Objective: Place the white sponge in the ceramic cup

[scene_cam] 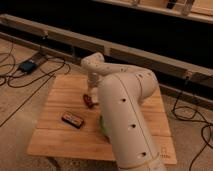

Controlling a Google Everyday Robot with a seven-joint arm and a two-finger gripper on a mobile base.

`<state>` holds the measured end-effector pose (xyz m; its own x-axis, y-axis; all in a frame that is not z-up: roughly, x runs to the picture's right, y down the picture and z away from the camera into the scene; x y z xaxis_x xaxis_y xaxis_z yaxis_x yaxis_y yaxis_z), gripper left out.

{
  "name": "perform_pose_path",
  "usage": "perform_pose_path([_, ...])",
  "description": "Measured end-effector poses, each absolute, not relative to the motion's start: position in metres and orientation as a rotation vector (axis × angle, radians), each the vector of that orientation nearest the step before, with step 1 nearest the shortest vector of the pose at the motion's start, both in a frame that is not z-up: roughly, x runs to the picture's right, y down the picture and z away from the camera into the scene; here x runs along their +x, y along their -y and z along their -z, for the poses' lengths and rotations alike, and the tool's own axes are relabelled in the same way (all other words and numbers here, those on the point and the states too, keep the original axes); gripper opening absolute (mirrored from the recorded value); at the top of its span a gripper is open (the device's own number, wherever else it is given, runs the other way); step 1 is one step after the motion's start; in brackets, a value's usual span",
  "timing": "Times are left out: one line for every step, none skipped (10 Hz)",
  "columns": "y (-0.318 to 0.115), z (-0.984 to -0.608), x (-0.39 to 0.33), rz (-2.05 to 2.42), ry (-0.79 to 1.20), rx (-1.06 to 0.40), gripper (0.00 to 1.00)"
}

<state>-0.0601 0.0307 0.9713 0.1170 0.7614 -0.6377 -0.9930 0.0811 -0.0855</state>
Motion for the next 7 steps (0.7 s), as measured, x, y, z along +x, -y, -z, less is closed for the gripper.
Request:
perform_pose_path([-0.0316,-0.9736,-0.0591,-1.394,-0.500,-0.581,0.65])
perform_pose_path([-0.0321,-0.9752,-0.0583,-1.395,-0.504,-0.584,0.65])
perform_pose_path([-0.0337,-0.9771,-0.0570,-1.394,-0.510,-0.586,0.65])
perform_pose_path([-0.0346,-0.9785,-0.0564,-1.393,-0.513,-0.590,0.65])
perform_pose_path([-0.0359,-0.9795,-0.0563,-1.391,-0.516,-0.595,0.64])
perform_pose_path([-0.0374,-0.9803,-0.0563,-1.387,-0.519,-0.603,0.58])
perform_pose_path([-0.0395,-0.9811,-0.0566,-1.382,-0.522,-0.611,0.49])
